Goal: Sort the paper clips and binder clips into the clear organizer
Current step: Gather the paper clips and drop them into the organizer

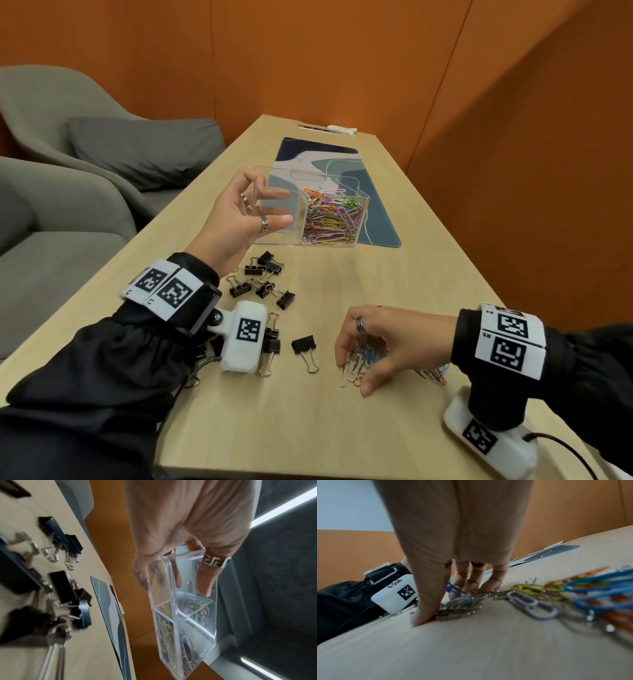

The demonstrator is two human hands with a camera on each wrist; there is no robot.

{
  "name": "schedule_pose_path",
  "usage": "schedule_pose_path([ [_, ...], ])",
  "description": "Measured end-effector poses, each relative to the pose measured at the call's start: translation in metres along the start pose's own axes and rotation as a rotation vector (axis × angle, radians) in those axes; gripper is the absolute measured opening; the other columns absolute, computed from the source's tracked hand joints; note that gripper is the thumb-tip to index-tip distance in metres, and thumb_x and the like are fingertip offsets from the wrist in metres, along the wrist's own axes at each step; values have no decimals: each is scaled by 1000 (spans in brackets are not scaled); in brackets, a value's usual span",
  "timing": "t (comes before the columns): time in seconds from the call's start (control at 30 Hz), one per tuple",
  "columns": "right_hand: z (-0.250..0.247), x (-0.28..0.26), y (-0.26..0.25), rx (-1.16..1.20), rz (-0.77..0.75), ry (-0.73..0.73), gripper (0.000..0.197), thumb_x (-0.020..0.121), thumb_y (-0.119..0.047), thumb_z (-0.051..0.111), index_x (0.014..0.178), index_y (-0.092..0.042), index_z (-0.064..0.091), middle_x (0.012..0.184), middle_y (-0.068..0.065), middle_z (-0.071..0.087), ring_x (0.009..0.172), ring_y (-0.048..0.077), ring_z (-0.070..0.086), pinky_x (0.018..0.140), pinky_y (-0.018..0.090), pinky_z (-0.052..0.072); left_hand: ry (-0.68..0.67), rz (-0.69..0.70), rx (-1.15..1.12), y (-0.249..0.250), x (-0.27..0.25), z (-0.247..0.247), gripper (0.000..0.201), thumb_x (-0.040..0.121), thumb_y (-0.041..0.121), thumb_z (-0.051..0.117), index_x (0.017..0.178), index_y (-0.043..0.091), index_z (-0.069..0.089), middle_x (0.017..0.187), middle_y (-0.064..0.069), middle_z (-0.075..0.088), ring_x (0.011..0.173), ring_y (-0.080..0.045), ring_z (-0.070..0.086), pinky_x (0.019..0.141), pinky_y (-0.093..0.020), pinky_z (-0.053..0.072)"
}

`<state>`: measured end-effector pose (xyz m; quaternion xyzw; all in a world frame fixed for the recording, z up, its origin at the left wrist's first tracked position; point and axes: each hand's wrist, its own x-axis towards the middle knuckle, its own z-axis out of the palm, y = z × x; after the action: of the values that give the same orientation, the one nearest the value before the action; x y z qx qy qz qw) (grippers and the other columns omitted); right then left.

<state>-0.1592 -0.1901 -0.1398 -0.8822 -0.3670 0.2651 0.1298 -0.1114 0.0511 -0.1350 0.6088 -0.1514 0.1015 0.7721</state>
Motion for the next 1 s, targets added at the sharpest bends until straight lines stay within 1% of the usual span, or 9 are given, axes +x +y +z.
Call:
schedule_pose_path([
  [0.07,0,1,1,22,5,18,28,76,-28,77,102,-25,67,99,-10,51,90,4,52,80,15,43,2,-2,-2,0,0,0,43,75,-15,61,78,22,39,109,-8,62,88,-21,66,70,-25,55],
  [0.17,-1,3,3,25,15,51,19,80,-24,74,98,-20,69,88,-15,54,76,-5,54,70,8,42,0,0,-2,0,0,1,43,75,-15,61,78,22,39,111,-9,62,87,-20,66,70,-25,55],
  [0.27,-3,6,3,-13,31,79,17,82,-24,71,98,-18,69,86,-10,60,67,-9,53,65,6,41,2,-2,-3,0,0,1,43,75,-14,62,78,22,39,110,-9,62,88,-21,66,71,-26,55],
  [0.43,-9,16,8,-23,82,155,12,83,-23,71,93,-17,70,69,-17,58,60,-7,54,61,6,40,6,-6,6,1,-1,1,43,75,-15,62,79,21,39,110,-8,63,89,-21,66,70,-25,55],
  [0.67,-24,25,18,29,121,218,6,82,-20,72,87,-17,72,74,-2,65,55,4,49,54,9,38,4,-7,-2,1,0,1,43,75,-16,61,78,21,38,109,-8,63,89,-23,65,73,-27,56],
  [0.77,-39,21,15,118,97,287,6,81,-14,73,77,-17,69,59,-14,63,48,-2,51,52,7,39,8,-9,4,1,0,1,43,75,-16,61,78,21,39,109,-9,63,90,-24,64,73,-27,56],
  [0.83,-58,17,10,152,67,337,9,81,-12,72,74,-17,68,57,-16,64,49,-2,54,54,9,43,8,-10,7,0,0,1,43,75,-16,61,78,21,39,110,-9,63,90,-24,64,73,-28,56],
  [0.93,-92,10,-4,162,-3,442,3,81,-11,70,81,-8,70,63,-8,66,56,5,58,58,13,50,3,-9,11,0,0,2,43,75,-16,61,78,21,38,110,-8,63,89,-23,65,72,-26,56],
  [1.0,-114,9,-12,155,-30,538,9,80,-9,71,85,-1,69,61,-7,66,53,4,57,58,12,50,2,-8,8,0,0,2,43,75,-16,61,78,20,38,109,-8,63,88,-22,66,72,-26,56],
])
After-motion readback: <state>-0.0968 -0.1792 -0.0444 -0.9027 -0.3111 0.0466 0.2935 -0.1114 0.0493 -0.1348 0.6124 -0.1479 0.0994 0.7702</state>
